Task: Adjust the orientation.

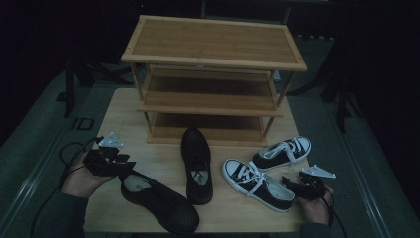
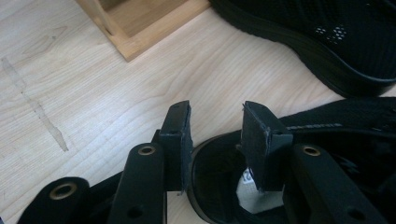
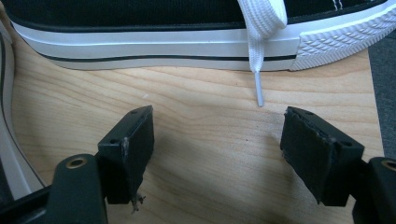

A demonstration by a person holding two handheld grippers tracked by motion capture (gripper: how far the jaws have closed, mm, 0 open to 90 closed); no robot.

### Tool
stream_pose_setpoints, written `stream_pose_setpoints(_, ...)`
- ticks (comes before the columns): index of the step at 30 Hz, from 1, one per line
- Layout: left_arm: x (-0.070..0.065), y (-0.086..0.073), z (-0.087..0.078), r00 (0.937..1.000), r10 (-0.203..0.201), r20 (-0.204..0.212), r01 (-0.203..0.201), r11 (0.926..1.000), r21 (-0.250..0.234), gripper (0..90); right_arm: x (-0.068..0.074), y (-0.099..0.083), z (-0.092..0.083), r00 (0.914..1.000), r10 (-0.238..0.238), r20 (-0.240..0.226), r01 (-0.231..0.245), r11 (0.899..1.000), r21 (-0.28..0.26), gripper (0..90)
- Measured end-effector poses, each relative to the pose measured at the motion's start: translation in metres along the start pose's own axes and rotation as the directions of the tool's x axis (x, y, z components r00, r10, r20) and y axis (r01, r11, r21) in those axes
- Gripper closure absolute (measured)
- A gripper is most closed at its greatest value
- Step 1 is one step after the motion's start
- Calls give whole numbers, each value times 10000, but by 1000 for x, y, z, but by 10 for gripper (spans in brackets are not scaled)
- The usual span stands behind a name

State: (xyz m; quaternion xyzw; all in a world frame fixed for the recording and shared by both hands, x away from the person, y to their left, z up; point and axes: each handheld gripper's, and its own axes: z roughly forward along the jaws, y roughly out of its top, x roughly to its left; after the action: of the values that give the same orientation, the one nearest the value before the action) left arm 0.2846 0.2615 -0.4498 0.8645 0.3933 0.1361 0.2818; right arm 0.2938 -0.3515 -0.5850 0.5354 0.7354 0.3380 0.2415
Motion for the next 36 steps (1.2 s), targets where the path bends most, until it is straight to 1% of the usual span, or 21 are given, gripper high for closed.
stream_pose_setpoints(2, -4, -1, -1, 9999, 134, 75, -134, 9999, 36, 622, 0, 0, 0, 10000, -1, 1, 1, 10000, 1, 257)
stream_pose_setpoints(4, -4, -1, -1, 9998, 164, 100, -164, 9998, 58, 619, 0, 0, 0, 10000, -1, 0, 1, 10000, 1, 257)
stream_pose_setpoints(8, -5, -5, 0, 9995, 118, 293, -121, 9999, 94, 620, 0, 0, 0, 10000, 0, -1, 0, 10000, 1, 258)
stream_pose_setpoints(9, -5, -7, 0, 9993, 64, 370, -70, 9998, 179, 619, 0, 0, 0, 10000, 0, 1, 0, 10000, 1, 258)
stream_pose_setpoints(10, -6, -8, 1, 9993, 168, 344, -180, 9992, 355, 619, 0, 0, 0, 10000, 0, 1, 0, 10000, 1, 258)
stream_pose_setpoints(12, -6, -12, 3, 9988, 308, 369, -328, 9980, 544, 622, 0, 0, 0, 10000, 0, 1, 0, 10000, 1, 258)
stream_pose_setpoints(14, -6, -13, 3, 9990, 332, 299, -350, 9975, 613, 686, 0, 0, 0, 10000, -1, -1, 1, 10000, 1, 258)
stream_pose_setpoints(15, -5, -15, 4, 9988, 351, 329, -372, 9973, 632, 686, 0, 0, 0, 10000, -1, -1, 1, 10000, 1, 258)
stream_pose_setpoints(16, -5, -15, 4, 9990, 344, 280, -362, 9973, 642, 733, 0, 0, 0, 10000, 0, 0, 0, 10000, 0, 257)
stream_pose_setpoints(18, -4, -16, 2, 9988, 350, 331, -370, 9974, 623, 829, 0, 0, 0, 10000, -1, 0, 1, 10000, 1, 257)
stream_pose_setpoints(21, -3, -17, 2, 9987, 403, 322, -424, 9970, 654, 842, 0, 0, 0, 10000, 1, 0, -1, 10000, 1, 257)
stream_pose_setpoints(24, -1, -17, 2, 9988, 325, 363, -348, 9972, 665, 843, 0, 0, 0, 10000, 3, -2, -3, 10000, 1, 258)
stream_pose_setpoints(25, 0, -17, 1, 9992, 273, 295, -292, 9973, 673, 843, 0, 0, 0, 10000, 3, -2, -3, 10000, 1, 258)
stream_pose_setpoints(26, 5, -19, -1, 9998, 213, 48, -216, 9969, 755, 844, 0, 0, 0, 10000, 3, -1, -3, 10000, 0, 257)
stream_pose_setpoints(27, 5, -19, -1, 9998, 213, 48, -216, 9969, 755, 844, 0, 0, 0, 10000, 3, -1, -3, 10000, 0, 257)
stream_pose_setpoints(29, 11, -22, -3, 9996, -34, -273, 55, 9971, 761, 844, 0, 0, 0, 10000, 4, -1, -4, 10000, 1, 257)
stream_pose_setpoints(30, 20, -26, -6, 9980, -388, -492, 423, 9965, 727, 844, 0, 0, 0, 10000, 1, 0, -1, 10000, 0, 258)
stream_pose_setpoints(31, 20, -26, -6, 9980, -388, -492, 423, 9965, 727, 844, 0, 0, 0, 10000, 1, 0, -1, 10000, 0, 258)
stream_pose_setpoints(32, 31, -29, -8, 9948, -735, -705, 784, 9945, 690, 845, 0, 0, 0, 10000, 3, 1, -3, 10000, 1, 258)
stream_pose_setpoints(33, 31, -29, -8, 9948, -735, -705, 784, 9945, 690, 845, 0, 0, 0, 10000, 3, 1, -3, 10000, 1, 258)
stream_pose_setpoints(36, 46, -33, -11, 9859, -1215, -1150, 1292, 9896, 628, 845, 0, 0, 0, 10000, 1, 0, -1, 10000, 1, 258)
